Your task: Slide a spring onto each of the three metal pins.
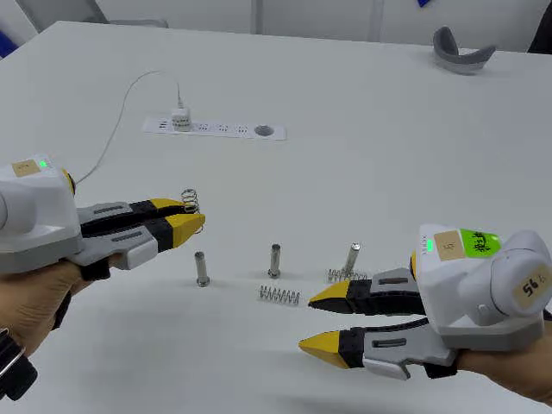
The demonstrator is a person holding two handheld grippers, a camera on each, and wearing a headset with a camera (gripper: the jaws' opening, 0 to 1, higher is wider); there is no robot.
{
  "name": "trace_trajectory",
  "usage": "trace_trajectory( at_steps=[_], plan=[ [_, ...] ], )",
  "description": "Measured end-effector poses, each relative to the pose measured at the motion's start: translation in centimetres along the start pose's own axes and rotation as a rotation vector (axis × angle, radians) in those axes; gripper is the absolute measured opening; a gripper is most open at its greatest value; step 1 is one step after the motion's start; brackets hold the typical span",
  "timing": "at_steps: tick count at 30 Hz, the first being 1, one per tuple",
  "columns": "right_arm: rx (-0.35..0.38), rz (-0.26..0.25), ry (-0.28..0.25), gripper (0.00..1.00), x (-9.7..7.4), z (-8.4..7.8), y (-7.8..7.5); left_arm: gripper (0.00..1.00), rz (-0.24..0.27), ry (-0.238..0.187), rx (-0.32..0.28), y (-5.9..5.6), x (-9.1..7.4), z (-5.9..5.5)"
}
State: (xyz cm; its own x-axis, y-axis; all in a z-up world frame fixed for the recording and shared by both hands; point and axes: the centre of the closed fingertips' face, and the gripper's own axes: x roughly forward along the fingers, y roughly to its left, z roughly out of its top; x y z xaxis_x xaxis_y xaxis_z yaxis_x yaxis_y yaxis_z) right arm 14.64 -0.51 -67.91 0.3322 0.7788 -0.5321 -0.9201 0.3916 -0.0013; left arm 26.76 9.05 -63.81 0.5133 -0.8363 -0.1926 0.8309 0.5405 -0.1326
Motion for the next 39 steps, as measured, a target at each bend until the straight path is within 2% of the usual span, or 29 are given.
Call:
trace_trajectory(
  at_steps=[9, 15, 39],
  plan=[
    [0.005, -0.003, 0.003, 0.27, 0.0, -0.1, 0.0, 0.09, -0.001, 0.036, -0.008, 0.6, 0.5, -1.5],
    [0.014, -0.009, 0.008, 0.27, -0.2, -0.4, -0.1, 0.09, 0.009, 0.047, -0.037, 1.1, 0.7, -2.8],
    [0.030, -0.007, 0.016, 0.27, -0.2, -0.6, 0.1, 0.09, -0.003, 0.071, -0.025, 0.6, 1.2, -4.1]
  ],
)
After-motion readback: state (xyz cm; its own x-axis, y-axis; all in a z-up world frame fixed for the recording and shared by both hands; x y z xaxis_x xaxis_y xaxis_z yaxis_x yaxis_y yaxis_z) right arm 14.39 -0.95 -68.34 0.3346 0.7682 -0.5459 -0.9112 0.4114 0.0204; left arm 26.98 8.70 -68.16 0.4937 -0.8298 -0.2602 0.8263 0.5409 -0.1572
